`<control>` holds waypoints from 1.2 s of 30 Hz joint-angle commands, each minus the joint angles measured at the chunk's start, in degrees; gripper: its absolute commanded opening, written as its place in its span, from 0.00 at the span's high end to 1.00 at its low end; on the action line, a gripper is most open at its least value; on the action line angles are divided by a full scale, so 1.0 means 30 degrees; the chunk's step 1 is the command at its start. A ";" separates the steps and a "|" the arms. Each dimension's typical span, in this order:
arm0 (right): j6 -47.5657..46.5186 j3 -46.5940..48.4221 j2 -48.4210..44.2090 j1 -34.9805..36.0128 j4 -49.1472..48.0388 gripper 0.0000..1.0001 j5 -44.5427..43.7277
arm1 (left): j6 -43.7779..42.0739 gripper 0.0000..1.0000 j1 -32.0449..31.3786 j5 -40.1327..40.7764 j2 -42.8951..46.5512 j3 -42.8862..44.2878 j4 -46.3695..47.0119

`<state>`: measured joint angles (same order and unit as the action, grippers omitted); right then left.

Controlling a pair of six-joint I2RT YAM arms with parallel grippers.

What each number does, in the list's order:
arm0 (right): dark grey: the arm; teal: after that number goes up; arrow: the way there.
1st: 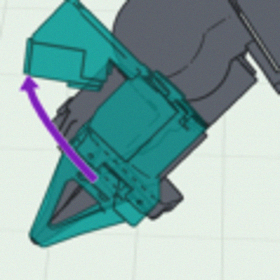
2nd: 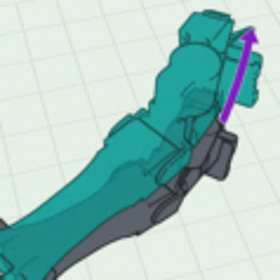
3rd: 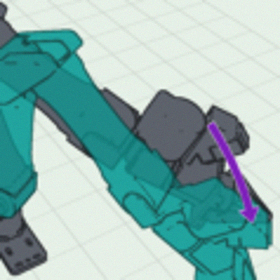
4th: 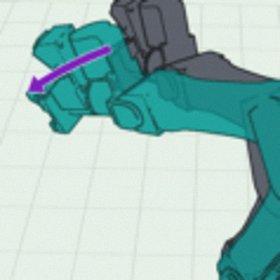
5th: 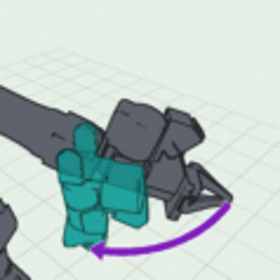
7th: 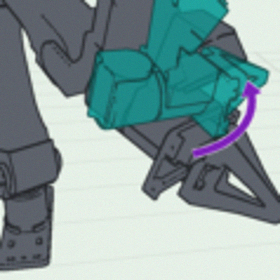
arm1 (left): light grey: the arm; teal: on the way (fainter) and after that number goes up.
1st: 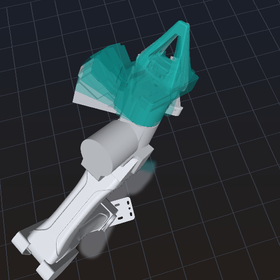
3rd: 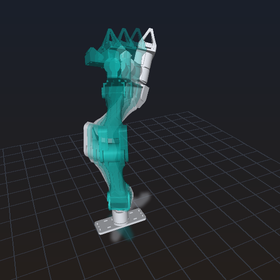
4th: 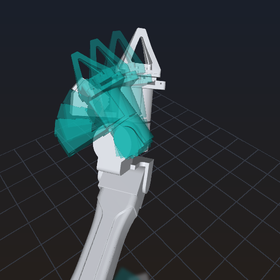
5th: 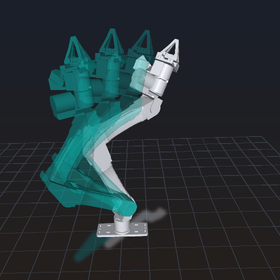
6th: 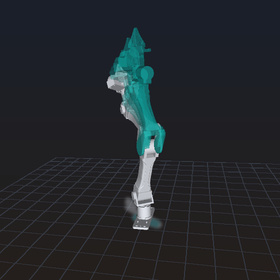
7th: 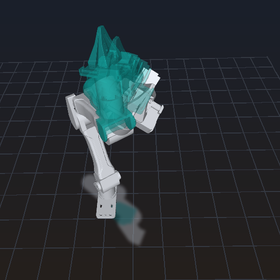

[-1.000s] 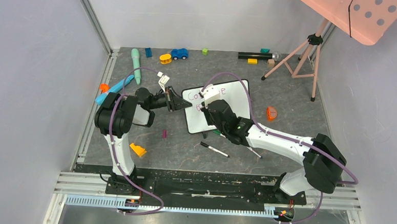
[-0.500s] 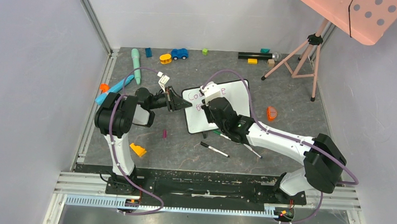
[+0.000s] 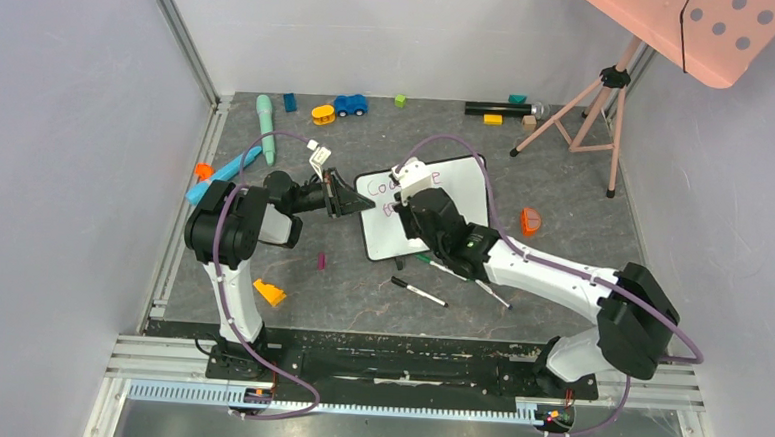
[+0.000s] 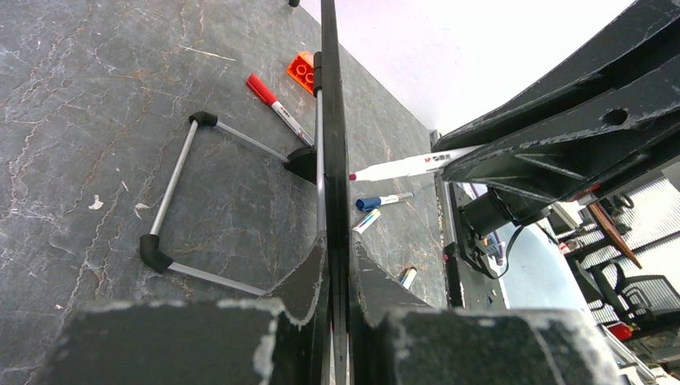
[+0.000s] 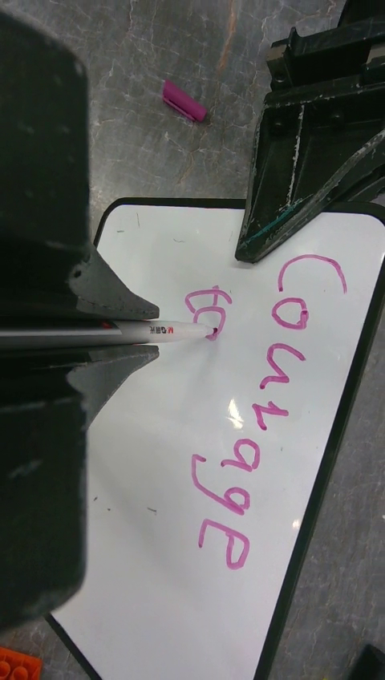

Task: Write a sentence on the whiteboard

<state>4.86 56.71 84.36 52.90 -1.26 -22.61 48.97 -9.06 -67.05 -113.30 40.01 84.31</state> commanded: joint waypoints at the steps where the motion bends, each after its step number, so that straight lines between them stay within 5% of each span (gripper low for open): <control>1: -0.0545 -0.0584 -0.1735 -0.0203 -0.1023 1.00 0.0275 | -0.0269 0.98 -0.0027 -0.0390 0.0668 0.0067 0.1632; 36: -0.0495 -0.4788 -0.5698 -0.0607 -0.2945 1.00 -0.1400 | -0.0637 0.98 -0.0022 -0.0089 0.0915 -0.0372 0.1632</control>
<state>3.16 43.11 69.28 51.46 -6.90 -25.82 48.95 -9.08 -66.96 -113.19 39.75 84.33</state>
